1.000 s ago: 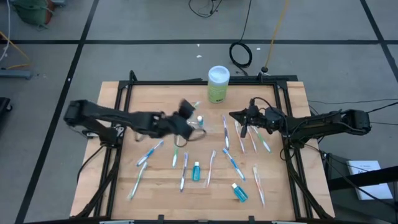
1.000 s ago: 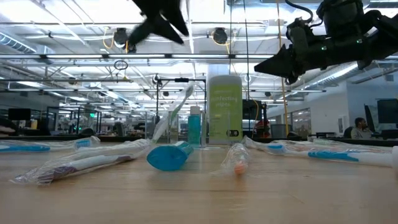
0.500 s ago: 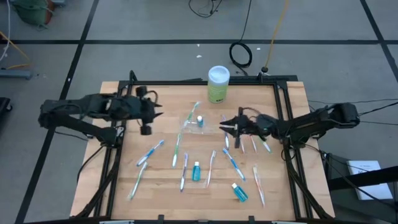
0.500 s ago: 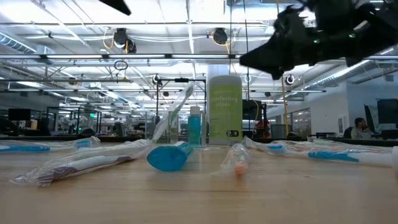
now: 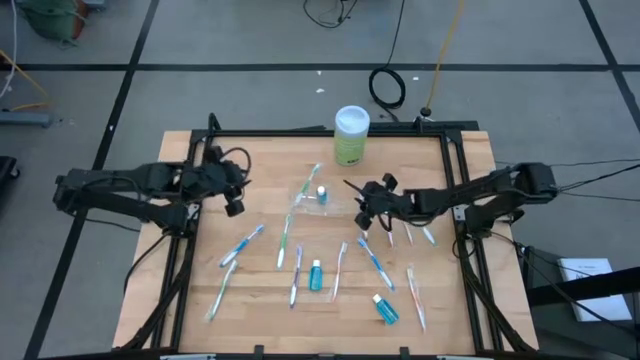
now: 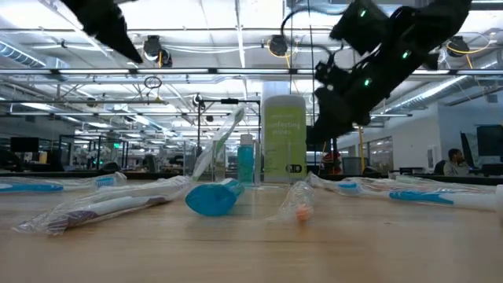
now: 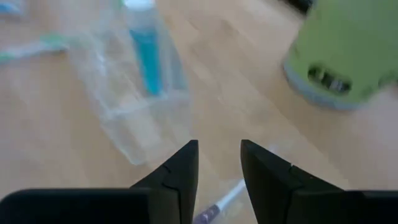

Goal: Pick & Place toothbrushing station
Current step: Put the purple toothbrush into the transparent organizer

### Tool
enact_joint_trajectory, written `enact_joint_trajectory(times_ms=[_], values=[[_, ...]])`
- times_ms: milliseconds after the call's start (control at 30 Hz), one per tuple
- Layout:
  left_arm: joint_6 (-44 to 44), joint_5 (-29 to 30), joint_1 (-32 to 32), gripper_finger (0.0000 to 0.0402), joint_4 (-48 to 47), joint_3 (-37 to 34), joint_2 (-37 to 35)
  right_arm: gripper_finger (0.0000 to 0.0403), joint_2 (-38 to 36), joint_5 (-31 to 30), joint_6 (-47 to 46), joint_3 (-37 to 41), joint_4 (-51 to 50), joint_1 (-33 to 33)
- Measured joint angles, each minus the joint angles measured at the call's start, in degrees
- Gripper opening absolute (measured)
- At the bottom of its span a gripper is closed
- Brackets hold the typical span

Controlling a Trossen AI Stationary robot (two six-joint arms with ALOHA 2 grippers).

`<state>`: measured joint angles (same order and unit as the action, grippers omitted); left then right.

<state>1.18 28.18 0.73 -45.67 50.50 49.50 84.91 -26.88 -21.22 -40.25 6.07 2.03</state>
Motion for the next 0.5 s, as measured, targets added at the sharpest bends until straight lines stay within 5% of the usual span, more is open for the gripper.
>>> enact_joint_trajectory(times_ms=[267,500], values=[[1.54,-3.25,0.0,0.0129,5.97,-9.0,-0.01,0.0115,9.61,7.55,-4.69,0.02,0.35,5.6],[-0.8,-3.1,0.22,0.0129,6.62,-9.77,-0.02,0.0109,12.24,9.02,-2.1,-0.2,1.02,7.4]])
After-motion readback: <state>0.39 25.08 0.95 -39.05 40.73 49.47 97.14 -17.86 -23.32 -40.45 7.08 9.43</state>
